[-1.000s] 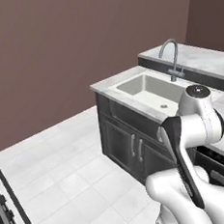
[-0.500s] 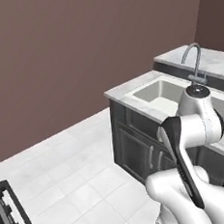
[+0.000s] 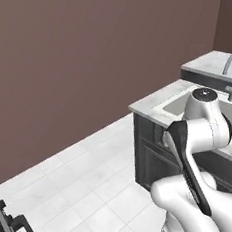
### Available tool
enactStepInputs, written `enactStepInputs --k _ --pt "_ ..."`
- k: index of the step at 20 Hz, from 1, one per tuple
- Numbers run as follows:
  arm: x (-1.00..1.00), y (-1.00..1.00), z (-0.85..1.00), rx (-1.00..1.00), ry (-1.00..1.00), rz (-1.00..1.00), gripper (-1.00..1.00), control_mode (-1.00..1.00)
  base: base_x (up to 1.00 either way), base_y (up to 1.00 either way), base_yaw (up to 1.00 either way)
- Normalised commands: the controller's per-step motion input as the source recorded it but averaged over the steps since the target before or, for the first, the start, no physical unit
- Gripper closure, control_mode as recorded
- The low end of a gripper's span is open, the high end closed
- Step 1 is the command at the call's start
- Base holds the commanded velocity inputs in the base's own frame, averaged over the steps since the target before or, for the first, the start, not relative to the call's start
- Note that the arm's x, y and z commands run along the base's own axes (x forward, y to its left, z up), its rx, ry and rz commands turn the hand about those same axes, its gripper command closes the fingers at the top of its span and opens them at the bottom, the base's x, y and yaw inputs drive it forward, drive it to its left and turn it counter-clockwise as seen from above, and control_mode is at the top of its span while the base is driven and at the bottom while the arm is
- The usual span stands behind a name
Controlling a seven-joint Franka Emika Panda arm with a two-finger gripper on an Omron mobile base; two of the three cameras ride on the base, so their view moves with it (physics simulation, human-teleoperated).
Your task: Pick the egg and butter from the fridge and place them by the bowl for mixing.
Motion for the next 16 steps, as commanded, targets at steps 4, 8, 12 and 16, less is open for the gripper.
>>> enactStepInputs --k 4,8,12,16 --pt "0.0 0.0 0.0 0.0 0.0 0.0 -1.0 1.0 0.63 0.25 -0.01" --pt "0.0 0.0 0.0 0.0 0.0 0.0 -1.0 1.0 0.64 0.16 0.0" --pt "0.0 0.0 0.0 0.0 0.0 0.0 -1.0 1.0 0.64 0.22 -0.01" --pt "0.0 0.0 0.0 0.0 0.0 0.0 -1.0 1.0 0.7 0.22 -0.03"
